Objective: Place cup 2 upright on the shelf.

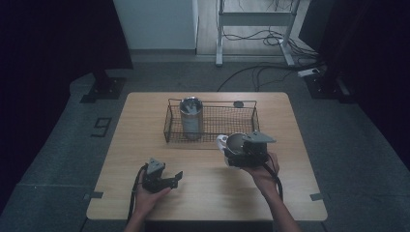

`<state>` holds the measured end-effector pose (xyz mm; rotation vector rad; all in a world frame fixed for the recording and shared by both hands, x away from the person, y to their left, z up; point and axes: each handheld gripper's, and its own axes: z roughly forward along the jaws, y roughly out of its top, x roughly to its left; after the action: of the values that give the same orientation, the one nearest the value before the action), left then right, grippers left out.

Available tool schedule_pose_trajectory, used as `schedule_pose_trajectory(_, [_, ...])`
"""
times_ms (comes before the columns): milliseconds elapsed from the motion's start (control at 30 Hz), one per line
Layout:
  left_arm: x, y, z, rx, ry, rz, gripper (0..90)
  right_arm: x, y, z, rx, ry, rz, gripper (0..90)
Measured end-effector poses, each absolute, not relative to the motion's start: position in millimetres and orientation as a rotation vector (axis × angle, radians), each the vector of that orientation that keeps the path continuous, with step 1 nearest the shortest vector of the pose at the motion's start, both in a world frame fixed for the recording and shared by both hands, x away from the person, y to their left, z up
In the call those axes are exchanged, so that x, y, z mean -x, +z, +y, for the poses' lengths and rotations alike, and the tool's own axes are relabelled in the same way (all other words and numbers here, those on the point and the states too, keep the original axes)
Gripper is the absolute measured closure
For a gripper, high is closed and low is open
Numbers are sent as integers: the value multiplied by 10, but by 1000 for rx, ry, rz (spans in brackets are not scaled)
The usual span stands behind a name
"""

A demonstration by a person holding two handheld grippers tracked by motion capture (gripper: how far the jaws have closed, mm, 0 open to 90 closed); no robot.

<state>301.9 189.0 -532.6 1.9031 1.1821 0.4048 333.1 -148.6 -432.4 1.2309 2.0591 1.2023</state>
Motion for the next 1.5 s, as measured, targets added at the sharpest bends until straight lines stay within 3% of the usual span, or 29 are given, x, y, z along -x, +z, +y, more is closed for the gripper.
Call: schedule_pose_trajectory(1500, [-3024, -5333, 1910, -1902, 377, 1176, 169, -3567, -4012, -1552, -1245, 1217, 1994, 64])
